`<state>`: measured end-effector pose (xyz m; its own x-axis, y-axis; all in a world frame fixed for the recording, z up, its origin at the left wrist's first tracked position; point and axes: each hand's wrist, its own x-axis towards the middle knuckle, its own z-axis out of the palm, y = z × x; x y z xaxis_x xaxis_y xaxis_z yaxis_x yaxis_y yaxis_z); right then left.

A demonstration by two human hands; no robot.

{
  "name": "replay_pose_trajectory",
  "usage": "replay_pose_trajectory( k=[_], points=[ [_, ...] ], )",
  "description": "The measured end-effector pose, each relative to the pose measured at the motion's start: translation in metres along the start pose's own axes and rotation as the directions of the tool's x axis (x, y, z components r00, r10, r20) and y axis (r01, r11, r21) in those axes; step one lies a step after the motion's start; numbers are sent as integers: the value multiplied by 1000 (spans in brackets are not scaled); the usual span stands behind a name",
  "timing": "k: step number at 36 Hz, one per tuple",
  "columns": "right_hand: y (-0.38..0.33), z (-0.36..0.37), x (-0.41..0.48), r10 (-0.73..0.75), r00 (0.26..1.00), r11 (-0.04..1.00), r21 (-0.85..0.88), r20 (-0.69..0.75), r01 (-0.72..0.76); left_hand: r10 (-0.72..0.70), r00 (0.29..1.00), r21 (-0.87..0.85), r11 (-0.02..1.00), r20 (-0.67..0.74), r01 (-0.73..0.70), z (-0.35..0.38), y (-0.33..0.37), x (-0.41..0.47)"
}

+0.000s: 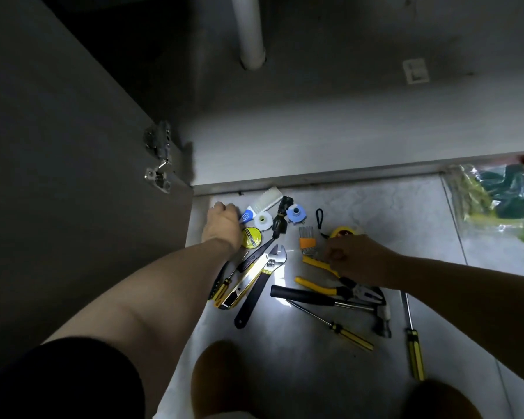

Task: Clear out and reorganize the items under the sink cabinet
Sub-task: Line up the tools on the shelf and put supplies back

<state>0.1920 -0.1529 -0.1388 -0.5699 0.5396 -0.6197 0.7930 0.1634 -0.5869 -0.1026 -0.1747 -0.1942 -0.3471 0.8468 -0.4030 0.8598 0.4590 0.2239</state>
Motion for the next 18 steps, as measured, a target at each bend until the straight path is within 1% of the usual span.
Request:
replay_pose_trajectory(
  k=[3,6,8,9,11,12,14,16,18],
  points=[
    [-1,4,-3,30,999,1000,1,24,-30,11,1000,-48,999,-1,-12,1,-1,-7],
    [-3,5,-5,27,1000,999,36,11,-27,20,999,-173,985,-24,-24,-2,2,-18],
    [-7,3,-6,51,999,998,46,-1,-51,68,995,-236,968,-75,-84,-5,3,-30],
    [-8,2,-6,66,998,995,78,-6,-65,111,989,-244,961,-100,-133,-5,4,-38],
    [-11,0,-6,99,995,969,231,-16,-92,205,973,-273,935,-105,-226,-5,11,-54],
    [-12,-1,-6,120,993,943,316,-20,-107,243,966,-320,912,-85,-257,-5,17,-63],
    [-14,-4,-9,167,986,867,480,-25,-135,315,949,-437,850,-24,-294,-3,34,-76],
    [-16,-7,-14,213,977,782,602,-17,-161,378,926,-484,815,25,-320,3,56,-83],
    [-15,-11,-20,222,975,694,699,24,-175,414,910,-533,776,27,-337,14,81,-89]
  ],
)
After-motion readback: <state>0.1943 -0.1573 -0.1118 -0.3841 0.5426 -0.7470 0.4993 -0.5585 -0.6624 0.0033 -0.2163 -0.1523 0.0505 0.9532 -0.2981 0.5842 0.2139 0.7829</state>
